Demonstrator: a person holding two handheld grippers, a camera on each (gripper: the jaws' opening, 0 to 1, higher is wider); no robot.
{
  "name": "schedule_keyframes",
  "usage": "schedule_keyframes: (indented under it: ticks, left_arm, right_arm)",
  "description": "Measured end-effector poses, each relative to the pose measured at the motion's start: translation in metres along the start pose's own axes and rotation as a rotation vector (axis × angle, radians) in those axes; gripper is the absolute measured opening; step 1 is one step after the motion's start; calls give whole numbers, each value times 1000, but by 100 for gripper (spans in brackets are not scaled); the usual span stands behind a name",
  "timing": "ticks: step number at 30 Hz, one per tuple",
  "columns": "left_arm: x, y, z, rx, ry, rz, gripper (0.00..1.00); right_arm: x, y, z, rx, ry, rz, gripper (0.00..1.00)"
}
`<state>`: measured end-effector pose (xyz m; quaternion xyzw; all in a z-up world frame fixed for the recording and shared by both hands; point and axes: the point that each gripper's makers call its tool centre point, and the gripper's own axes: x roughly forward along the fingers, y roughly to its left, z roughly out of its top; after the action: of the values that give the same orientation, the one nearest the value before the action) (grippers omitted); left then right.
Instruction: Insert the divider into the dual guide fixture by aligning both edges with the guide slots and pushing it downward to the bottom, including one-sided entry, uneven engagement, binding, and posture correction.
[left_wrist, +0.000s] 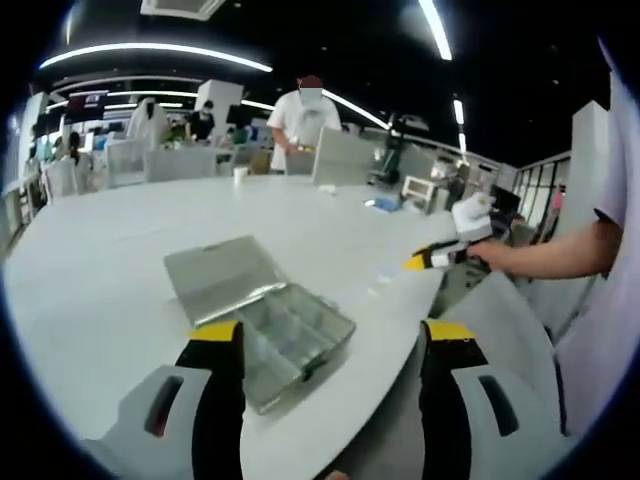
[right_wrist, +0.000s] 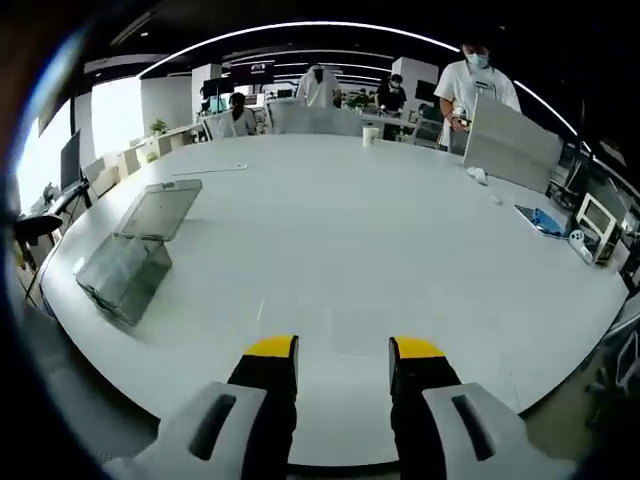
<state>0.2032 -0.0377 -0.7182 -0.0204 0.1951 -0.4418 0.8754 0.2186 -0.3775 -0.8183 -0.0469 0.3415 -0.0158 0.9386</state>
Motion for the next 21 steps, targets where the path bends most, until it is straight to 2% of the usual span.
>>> schedule_keyframes:
  ticks: [14,21]
  left_arm:
    - [5,-10,6,-1,-1,26,69]
    - [9,-15,11,-1,-9,41,69]
  right_arm:
    - [17,-8,-3,-13,5,39,31]
    - [33,-10,-13,-13,47,71,32]
